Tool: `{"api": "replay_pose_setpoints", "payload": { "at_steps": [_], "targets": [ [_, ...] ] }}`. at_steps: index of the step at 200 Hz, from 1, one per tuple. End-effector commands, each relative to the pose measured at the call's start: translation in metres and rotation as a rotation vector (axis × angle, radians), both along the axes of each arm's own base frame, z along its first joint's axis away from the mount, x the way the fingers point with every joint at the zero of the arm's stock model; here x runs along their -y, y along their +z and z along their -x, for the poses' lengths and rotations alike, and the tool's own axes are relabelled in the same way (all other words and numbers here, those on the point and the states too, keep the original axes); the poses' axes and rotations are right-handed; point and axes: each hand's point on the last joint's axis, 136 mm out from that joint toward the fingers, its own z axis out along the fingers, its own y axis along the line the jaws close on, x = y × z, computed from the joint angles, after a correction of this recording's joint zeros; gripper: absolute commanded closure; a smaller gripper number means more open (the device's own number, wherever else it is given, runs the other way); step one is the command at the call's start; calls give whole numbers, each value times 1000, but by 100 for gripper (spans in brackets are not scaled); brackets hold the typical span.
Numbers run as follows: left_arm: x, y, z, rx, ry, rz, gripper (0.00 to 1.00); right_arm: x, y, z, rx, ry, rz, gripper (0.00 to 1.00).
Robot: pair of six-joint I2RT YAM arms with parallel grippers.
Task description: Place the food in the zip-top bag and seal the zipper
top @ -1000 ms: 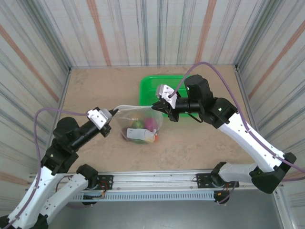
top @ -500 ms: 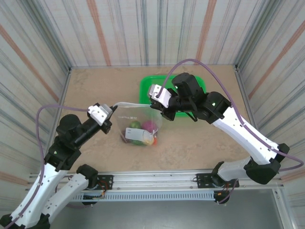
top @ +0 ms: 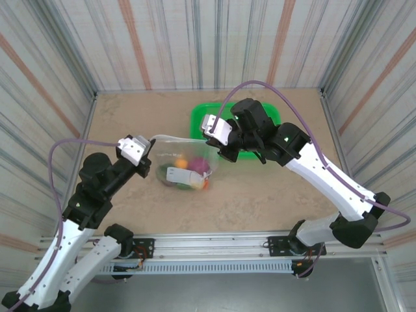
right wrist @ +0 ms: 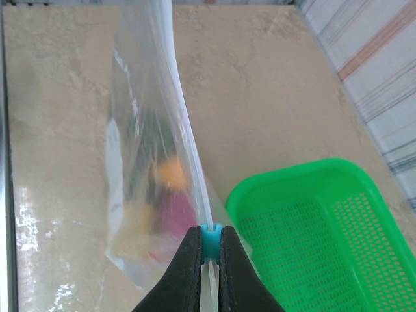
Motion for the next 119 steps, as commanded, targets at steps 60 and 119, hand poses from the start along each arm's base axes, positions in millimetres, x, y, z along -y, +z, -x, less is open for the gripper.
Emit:
{"api": "replay_pose_setpoints", "payload": {
  "at_steps": [60, 119],
  "targets": [
    [-70, 16, -20, 65, 383, -25, 100, 77, -25, -6, -65, -229, 51, 100],
    [-67, 15, -22, 62, 369, -15, 100, 75, -25, 10, -149, -195, -36, 100]
  ]
}}
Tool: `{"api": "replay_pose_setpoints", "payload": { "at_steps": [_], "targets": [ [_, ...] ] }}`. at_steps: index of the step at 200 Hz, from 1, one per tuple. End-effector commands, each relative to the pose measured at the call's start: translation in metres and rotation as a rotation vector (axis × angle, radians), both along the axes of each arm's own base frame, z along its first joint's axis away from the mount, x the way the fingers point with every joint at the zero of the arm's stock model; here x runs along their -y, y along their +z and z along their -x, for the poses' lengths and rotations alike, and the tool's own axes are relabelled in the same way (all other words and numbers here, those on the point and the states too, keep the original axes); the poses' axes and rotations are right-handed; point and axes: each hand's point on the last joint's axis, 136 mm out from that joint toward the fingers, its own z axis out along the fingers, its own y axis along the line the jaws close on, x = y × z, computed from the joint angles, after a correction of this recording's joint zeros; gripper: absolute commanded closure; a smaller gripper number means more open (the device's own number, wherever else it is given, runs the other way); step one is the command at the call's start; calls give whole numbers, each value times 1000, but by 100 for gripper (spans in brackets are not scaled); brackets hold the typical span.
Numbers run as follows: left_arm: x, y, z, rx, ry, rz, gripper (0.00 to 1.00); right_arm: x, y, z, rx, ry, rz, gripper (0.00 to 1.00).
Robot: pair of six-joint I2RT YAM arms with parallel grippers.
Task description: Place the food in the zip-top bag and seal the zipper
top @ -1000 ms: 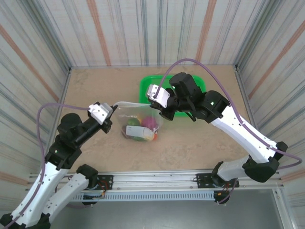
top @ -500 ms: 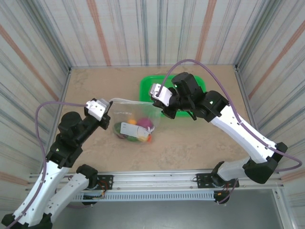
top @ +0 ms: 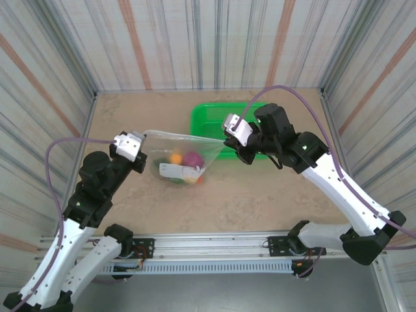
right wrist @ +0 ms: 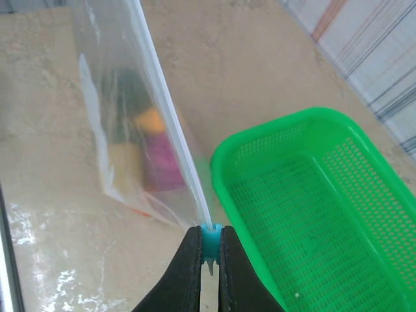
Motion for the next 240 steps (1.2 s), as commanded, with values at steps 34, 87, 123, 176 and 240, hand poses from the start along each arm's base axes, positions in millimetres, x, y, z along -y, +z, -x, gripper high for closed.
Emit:
{"api": "replay_pose_setpoints", "payload": {
  "at_steps": [34, 87, 123, 176, 240],
  "targets": [
    [-61, 33, -6, 119, 319, 8, 100, -13, -12, 57, -214, 121, -92, 100],
    [-59, 69, -39, 180, 338, -18, 100, -79, -32, 98, -386, 220, -173, 100],
    [21, 12, -93, -118, 2, 61, 100, -80, -70, 102, -539, 108, -222, 100],
    [173, -100, -77, -405, -426, 28, 100, 2, -56, 49, -336, -267, -410, 29],
    [255, -170, -30, -631, -635, 31, 87, 91, -57, -7, -330, -703, -385, 34]
  ]
}}
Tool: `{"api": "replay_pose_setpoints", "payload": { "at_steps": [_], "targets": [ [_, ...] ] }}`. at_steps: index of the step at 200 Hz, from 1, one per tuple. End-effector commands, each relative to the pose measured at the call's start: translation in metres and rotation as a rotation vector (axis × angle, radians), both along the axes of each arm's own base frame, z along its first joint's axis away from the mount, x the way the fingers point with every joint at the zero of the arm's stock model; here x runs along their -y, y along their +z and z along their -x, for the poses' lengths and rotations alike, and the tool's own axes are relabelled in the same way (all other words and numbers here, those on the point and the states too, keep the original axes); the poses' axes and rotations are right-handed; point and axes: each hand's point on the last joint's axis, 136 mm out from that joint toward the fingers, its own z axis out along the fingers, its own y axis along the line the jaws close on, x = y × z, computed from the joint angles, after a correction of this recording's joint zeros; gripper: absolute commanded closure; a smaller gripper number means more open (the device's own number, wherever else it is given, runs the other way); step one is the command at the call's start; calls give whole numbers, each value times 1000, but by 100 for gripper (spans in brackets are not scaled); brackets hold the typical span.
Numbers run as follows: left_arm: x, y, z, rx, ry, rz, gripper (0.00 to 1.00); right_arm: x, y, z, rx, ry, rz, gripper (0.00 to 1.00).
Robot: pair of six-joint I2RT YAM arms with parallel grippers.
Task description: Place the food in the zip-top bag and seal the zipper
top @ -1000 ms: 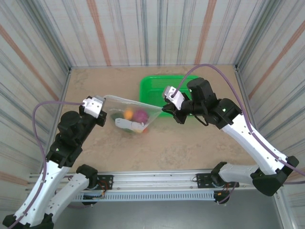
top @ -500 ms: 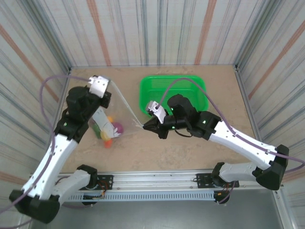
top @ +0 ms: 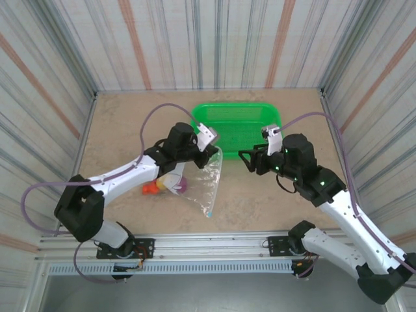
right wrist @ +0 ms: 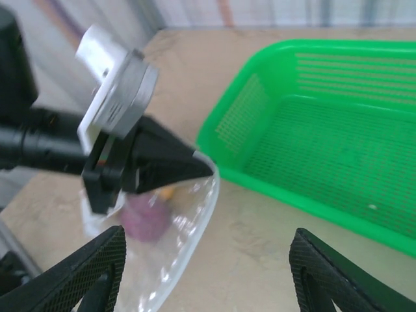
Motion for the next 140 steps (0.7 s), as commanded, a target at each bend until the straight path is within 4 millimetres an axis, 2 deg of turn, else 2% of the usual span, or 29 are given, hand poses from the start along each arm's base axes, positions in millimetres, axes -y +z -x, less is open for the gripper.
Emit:
{"api": "replay_pose_setpoints", "payload": {
  "at_steps": [1, 9, 29, 38, 50, 53, 58, 63, 66, 73, 77, 81, 84, 86, 101, 117, 127, 140],
  "targets": [
    [29, -10, 19, -63, -68, 41, 86, 25, -19, -9, -89, -133, 88, 34],
    [36, -18, 25, -91, -86, 51, 81, 35, -16, -14, -64, -184, 102, 36],
    [51, -31, 38, -171, -126, 83, 77, 57, -6, -27, -45, -297, 77, 39],
    [56, -30, 42, -184, -145, 98, 73, 64, -3, -32, -54, -330, 58, 39],
    [57, -23, 43, -161, -140, 106, 61, 72, 2, -39, -53, -361, 42, 36],
    [55, -20, 42, -152, -130, 108, 54, 74, 2, -40, -52, -367, 42, 35],
    [51, -12, 39, -127, -106, 113, 35, 79, 4, -42, -47, -389, 43, 34],
    [45, -2, 35, -97, -81, 118, 6, 84, 7, -44, -40, -411, 44, 32],
    [42, 5, 34, -77, -67, 123, 2, 87, 9, -45, -34, -423, 44, 31],
    [29, 21, 26, -29, -16, 136, 1, 94, 12, -48, -29, -456, 46, 28],
    [21, 31, 23, -7, 9, 146, 1, 100, 13, -50, -29, -482, 47, 23],
    [12, 42, 19, 15, 32, 161, 1, 108, 14, -51, -33, -520, 48, 14],
    [6, 51, 18, 31, 44, 172, 1, 114, 14, -51, -39, -548, 51, 2],
    [1, 57, 16, 40, 53, 181, 1, 118, 15, -52, -38, -567, 52, 0],
    [-38, 95, 7, 109, 147, 229, 1, 142, 15, -56, -41, -652, 84, 1],
    [-97, 123, -11, 207, 390, 245, 1, 163, 18, -60, -4, -735, 165, 1],
    [-131, 131, -13, 276, 482, 228, 1, 171, 17, -66, 18, -770, 206, 1],
    [-171, 123, -15, 368, 563, 172, 1, 180, 9, -76, 27, -800, 250, 1]
  ]
}}
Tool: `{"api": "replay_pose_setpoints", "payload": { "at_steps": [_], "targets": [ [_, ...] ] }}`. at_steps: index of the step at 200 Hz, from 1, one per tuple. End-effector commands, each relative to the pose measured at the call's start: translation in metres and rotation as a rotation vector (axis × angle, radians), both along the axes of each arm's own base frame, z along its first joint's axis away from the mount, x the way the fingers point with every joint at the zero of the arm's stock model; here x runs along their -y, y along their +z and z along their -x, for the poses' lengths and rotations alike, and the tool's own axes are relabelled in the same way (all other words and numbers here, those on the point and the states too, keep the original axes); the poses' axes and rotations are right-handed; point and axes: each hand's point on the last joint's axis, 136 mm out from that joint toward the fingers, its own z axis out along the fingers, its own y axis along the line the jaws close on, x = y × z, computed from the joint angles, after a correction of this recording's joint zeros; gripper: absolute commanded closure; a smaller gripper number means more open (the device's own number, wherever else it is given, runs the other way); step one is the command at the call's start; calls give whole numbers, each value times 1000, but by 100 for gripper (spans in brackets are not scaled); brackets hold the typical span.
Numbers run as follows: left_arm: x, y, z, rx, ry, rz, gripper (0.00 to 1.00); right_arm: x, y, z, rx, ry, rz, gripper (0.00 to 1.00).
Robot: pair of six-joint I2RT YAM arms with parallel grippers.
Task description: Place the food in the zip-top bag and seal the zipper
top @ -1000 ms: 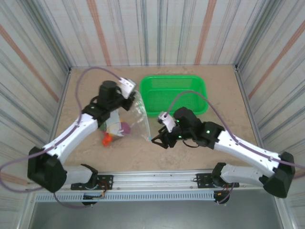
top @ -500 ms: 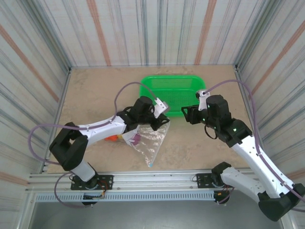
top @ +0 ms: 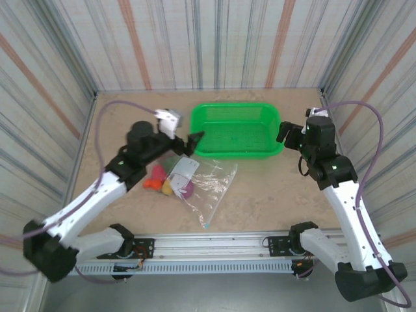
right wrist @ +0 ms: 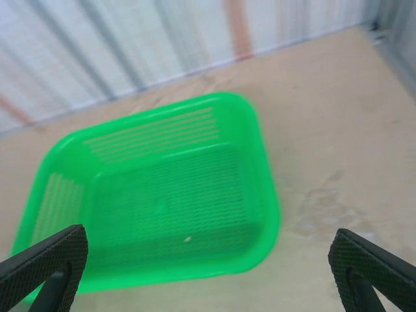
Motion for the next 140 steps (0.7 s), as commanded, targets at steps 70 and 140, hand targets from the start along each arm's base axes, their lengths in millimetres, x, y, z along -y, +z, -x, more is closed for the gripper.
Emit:
{"api": "replay_pose_setpoints", "payload": {
  "at_steps": [70, 140],
  "targets": [
    [-193, -119, -24, -31, 639, -310, 1, 54, -99, -43, -128, -6, 346, 1],
    [-235, -196, -33, -205, 776, -313, 1, 78, -180, -35, -270, 11, 260, 5]
  ]
}}
